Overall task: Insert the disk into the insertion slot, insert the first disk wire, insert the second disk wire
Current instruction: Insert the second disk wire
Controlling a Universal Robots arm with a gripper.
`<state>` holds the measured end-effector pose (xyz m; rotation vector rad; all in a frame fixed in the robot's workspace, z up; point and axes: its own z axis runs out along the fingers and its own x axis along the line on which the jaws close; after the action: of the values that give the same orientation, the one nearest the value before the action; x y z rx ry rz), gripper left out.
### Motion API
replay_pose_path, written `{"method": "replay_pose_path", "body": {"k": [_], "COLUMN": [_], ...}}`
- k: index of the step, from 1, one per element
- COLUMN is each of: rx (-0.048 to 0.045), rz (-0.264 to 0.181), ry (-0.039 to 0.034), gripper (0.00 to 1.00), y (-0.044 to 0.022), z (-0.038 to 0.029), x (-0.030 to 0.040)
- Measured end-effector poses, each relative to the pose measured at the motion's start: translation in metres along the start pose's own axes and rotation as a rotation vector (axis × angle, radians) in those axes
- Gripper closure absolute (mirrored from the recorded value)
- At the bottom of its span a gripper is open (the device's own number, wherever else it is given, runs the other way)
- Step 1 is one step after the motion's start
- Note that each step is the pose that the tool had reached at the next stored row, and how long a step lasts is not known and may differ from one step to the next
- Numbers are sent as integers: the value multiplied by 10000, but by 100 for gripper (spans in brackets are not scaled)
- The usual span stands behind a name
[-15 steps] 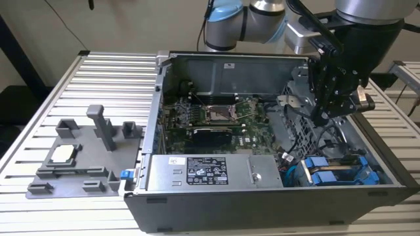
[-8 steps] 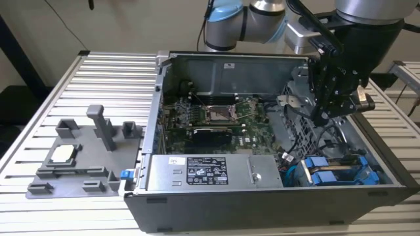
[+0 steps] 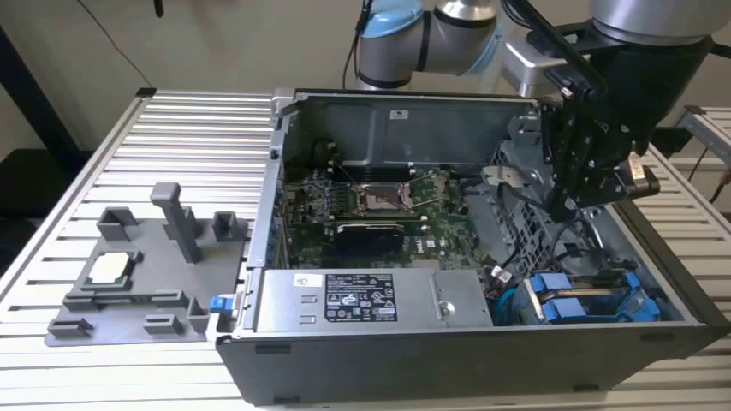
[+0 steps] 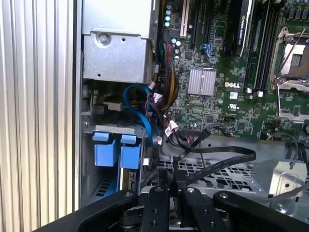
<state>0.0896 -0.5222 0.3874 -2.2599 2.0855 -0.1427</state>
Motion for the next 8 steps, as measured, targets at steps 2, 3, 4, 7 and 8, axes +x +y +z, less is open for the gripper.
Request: {"method": "replay_pose_path", "body": {"k": [2, 3, 4, 7, 8], "rx": [-4, -6, -8, -15, -17], "rz": [0, 0, 0, 0, -1], "ry": [-1, 0, -1, -2, -2], "gripper": [84, 84, 84, 84, 84], "y": [-20, -28, -36, -60, -68], "z": [3, 4, 6, 10, 11], "x": [24, 38, 54, 107, 126]}}
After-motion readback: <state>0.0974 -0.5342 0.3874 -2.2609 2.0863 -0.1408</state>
